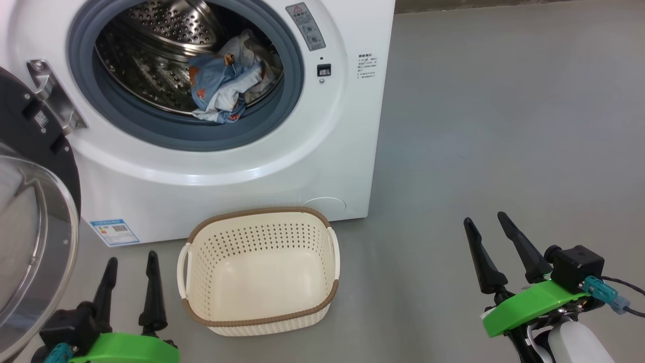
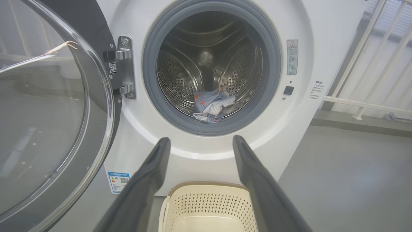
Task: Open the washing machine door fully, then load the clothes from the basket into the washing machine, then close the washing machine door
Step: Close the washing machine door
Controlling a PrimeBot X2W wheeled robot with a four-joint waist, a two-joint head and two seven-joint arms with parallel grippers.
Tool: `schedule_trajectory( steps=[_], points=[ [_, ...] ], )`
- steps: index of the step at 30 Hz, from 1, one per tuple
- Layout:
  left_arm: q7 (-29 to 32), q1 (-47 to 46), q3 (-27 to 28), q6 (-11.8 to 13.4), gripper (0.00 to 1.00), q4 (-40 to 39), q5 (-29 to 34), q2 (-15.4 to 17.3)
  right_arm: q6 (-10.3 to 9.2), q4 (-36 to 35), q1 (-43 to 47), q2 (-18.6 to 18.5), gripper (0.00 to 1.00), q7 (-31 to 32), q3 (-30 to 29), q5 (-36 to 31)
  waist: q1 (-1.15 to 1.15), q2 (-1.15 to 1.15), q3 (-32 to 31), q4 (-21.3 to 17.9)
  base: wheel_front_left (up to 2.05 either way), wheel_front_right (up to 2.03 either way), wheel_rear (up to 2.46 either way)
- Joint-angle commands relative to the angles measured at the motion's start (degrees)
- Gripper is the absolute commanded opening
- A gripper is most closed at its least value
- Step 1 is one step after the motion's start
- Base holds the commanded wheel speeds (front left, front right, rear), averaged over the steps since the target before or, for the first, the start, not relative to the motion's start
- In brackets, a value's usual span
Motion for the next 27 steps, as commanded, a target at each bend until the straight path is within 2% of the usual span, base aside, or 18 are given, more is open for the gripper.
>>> schedule_trajectory(
  steps=[1,27],
  points=[
    [-0.2,-0.8,1.9,-0.2,1.00,-1.2,-0.2,0.6,0.09,-1.2,-0.4,-0.3,1.00,-0.3,1.1,0.2,0.00,0.00,0.0,0.0,-0.24,0.24,0.00],
    [-0.2,-0.2,1.7,-0.4,1.00,-1.6,0.5,0.5,0.09,-1.2,0.1,-0.2,1.00,-0.3,1.0,0.3,0.00,0.00,-0.3,1.0,0.00,0.00,0.00]
  ],
)
